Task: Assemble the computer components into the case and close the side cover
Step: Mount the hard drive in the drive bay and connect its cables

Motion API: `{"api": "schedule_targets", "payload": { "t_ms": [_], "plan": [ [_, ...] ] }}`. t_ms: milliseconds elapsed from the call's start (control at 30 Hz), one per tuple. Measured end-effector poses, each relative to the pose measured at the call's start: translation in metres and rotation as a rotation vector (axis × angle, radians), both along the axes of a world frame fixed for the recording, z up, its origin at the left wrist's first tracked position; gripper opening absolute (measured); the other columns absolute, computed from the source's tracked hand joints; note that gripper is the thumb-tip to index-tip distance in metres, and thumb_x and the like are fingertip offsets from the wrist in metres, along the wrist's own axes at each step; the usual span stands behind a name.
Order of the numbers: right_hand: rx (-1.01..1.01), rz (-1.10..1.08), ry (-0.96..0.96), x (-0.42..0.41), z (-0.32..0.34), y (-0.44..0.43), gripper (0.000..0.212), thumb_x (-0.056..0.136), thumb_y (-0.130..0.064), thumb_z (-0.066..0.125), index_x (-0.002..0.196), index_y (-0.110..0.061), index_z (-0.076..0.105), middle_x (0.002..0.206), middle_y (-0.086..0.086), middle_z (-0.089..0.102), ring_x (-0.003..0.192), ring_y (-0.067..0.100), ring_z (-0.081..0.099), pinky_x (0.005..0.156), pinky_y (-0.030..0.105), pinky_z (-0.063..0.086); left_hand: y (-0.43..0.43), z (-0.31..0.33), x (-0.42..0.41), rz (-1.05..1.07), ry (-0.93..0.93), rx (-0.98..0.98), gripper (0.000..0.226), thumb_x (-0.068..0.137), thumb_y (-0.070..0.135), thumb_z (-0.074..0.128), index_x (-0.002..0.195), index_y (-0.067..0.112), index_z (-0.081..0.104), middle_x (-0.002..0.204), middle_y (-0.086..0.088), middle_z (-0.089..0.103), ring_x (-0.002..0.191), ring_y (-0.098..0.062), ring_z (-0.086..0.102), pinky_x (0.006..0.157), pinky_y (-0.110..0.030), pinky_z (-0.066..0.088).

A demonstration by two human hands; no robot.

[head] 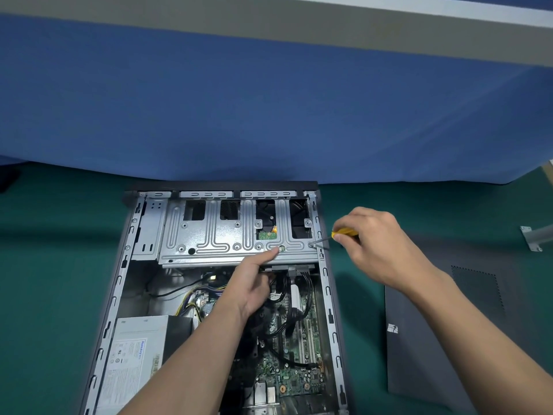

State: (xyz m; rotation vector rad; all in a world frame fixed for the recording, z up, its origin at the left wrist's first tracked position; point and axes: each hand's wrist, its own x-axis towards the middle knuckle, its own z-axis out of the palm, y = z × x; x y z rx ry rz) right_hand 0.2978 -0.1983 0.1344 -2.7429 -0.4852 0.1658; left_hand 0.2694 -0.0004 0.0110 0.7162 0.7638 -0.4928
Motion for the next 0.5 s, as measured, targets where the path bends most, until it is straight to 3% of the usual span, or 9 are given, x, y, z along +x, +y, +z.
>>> {"api": "schedule_targets", "payload": {
  "t_ms": [200,500],
  "plan": [
    [-0.024,-0.009,0.012,0.0005,0.0023,0.0003,0.012,0.092,-0.019,0.06,0.095,-0.015,0.07,0.092,-0.001,0.061,0.085,0.021,0.056,0.079,0.03,0.045,0.0014,-0.003,-0.0001,-0.007,-0.013,-0.001,0.088,0.066,0.014,0.079,0.142,-0.001,0.039,0.16,-0.015,0.012,0.149,-0.027,-0.002,0.12,-0.042,-0.001],
    [-0.077,-0.009,0.063,0.0027,0.0074,0.0052,0.013,0.094,-0.02,0.055,0.097,-0.017,0.067,0.097,-0.002,0.057,0.09,0.021,0.054,0.079,0.031,0.045,0.0014,-0.0028,-0.0001,0.004,-0.028,-0.02,0.09,0.066,0.015,0.078,0.144,0.0,0.036,0.161,-0.014,0.01,0.148,-0.027,-0.004,0.119,-0.043,-0.002]
  ]
}}
